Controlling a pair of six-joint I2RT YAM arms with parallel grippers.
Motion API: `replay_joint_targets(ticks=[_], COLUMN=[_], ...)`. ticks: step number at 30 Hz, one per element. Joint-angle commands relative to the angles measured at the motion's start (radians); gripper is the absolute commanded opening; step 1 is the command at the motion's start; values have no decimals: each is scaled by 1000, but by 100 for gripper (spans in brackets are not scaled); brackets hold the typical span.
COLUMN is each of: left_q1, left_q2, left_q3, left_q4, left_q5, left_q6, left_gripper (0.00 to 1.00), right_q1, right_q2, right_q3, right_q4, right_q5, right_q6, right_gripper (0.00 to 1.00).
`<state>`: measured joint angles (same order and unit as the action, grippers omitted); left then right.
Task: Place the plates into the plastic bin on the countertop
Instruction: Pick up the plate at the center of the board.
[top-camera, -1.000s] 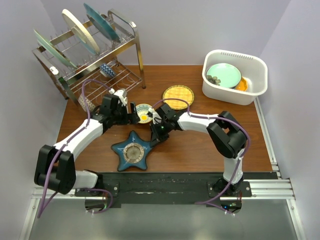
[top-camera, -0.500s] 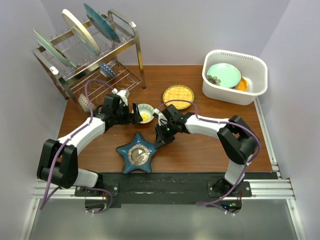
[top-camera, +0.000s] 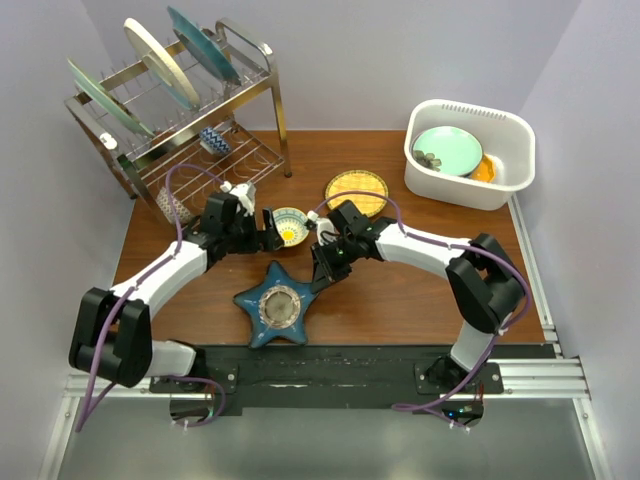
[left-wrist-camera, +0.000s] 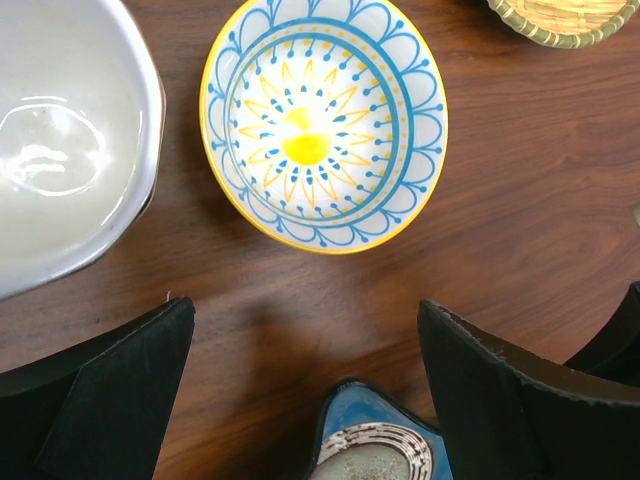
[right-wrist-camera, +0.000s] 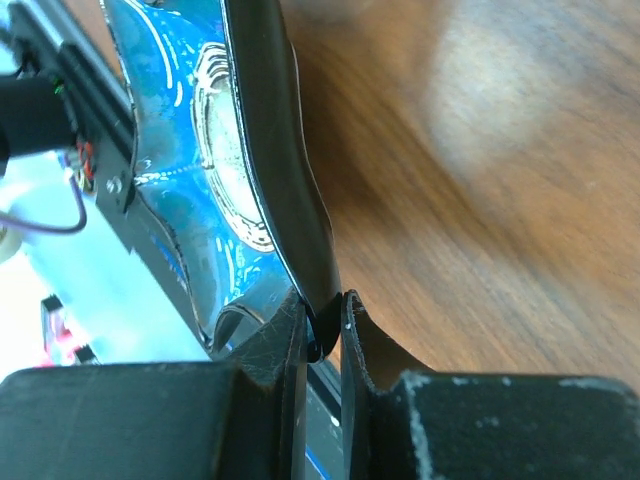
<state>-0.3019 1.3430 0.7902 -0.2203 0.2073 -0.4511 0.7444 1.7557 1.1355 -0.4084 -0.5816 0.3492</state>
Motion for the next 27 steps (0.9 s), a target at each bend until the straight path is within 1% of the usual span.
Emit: replay_joint_targets(ticks=[1, 3, 9, 14, 20, 24, 27], left_q1=[6, 6, 6, 6, 6, 6, 4], left_q2=[-59, -58, -22, 10, 59, 94, 105], left_q3=[-23, -26, -9, 38, 78, 87, 86], left_q4=[21, 19, 29, 30, 44, 62, 70], left_q5=[-6, -11, -8, 9, 33, 53, 70], left_q6=[-17, -17, -9, 3, 14, 12, 9], left_gripper=[98, 98, 98, 98, 98, 98, 98], right_q1=[-4, -5, -17, -66, -192, -308, -355], right_q2=[-93, -104, -136, -176, -252, -292, -302], right_q3=[76, 78, 63, -2, -71, -72, -66], right_q4=[3, -3, -23, 6, 40, 10, 34], right_q5=[-210, -231, -216, -267, -337, -354, -346], right_q6=[-70, -85, -95, -61, -45, -62, -43], right_gripper=[0, 0, 0, 0, 0, 0, 0])
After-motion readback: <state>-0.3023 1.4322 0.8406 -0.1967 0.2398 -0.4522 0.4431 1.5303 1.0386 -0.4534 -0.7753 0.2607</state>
